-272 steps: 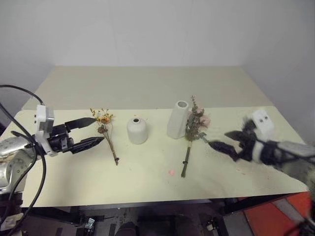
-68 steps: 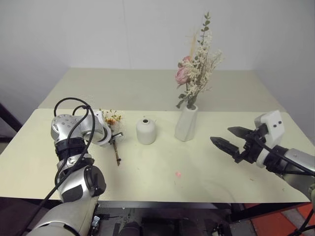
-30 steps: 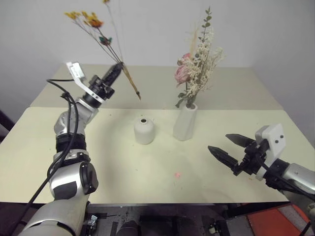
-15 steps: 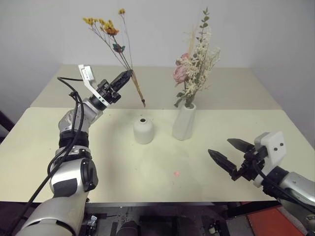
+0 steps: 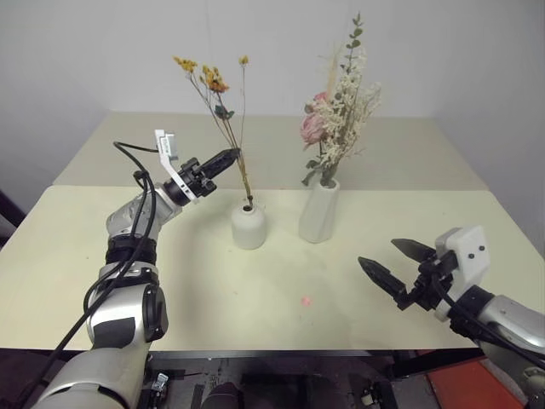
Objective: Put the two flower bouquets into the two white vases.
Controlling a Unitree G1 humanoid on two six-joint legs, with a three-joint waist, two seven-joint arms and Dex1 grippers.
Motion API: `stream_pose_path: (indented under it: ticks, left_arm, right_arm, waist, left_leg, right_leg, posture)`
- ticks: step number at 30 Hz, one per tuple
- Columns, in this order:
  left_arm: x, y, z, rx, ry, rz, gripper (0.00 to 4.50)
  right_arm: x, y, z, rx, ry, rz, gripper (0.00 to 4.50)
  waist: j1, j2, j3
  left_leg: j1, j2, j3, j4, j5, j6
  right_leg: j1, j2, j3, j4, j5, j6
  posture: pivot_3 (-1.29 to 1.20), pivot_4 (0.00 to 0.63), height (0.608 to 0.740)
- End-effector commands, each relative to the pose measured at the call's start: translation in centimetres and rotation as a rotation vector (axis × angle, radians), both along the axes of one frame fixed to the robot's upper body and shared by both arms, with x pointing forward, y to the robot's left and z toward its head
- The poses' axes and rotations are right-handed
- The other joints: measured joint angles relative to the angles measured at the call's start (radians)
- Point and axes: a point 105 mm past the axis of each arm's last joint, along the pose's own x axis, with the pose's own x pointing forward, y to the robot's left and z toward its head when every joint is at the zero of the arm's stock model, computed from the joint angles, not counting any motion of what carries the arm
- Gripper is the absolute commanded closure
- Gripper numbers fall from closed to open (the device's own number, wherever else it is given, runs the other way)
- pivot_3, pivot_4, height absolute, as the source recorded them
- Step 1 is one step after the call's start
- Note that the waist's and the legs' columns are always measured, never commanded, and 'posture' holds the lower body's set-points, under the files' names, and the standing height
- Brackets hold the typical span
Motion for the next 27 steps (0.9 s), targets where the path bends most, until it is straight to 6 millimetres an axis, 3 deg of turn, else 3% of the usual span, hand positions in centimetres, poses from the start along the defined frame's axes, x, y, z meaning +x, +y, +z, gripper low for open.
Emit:
stream_pose_path:
  ticks: [1,10,20,27]
  left_arm:
    - [-0.4,0.3,1.6,0.013,-0.078,0.005,4.47]
    - [-0.2,1.0,2.2,-0.015,-0.087,0.036,4.47]
    - [-0.4,0.5,0.2,0.072,-0.091,0.029,4.47]
    - [-0.3,0.1,-0.2,0.114,-0.102,0.029,4.47]
  right_arm:
    - [0.1,0.0,1.1,0.003,-0.063,-0.004,0.00]
    - [0.1,-0.1,0.9,0.000,-0.057,0.000,0.00]
    - [0.3,-0.4,1.0,-0.006,-0.059,0.001,0.00]
    - [0.3,-0.4,1.0,-0.003,-0.062,-0.008,0.00]
  waist:
    - [0.000,0.000,0.000]
    - [0.000,0.000,0.000]
    - [0.000,0.000,0.000]
    - [0.001,0.000,0.000]
  left_leg:
    - [0.000,0.000,0.000,0.000,0.000,0.000]
    - [0.000,0.000,0.000,0.000,0.000,0.000]
    - [0.000,0.000,0.000,0.000,0.000,0.000]
    - [0.000,0.000,0.000,0.001,0.000,0.000]
  right_leg:
    - [0.000,0.000,0.000,0.000,0.000,0.000]
    - [0.000,0.000,0.000,0.000,0.000,0.000]
    - [0.000,0.000,0.000,0.001,0.000,0.000]
    - [0.000,0.000,0.000,0.001,0.000,0.000]
  posture:
    - [0.00,0.150,0.740]
    - [0.00,0.150,0.740]
    - [0.00,0.150,0.740]
    - [0.00,0.150,0.740]
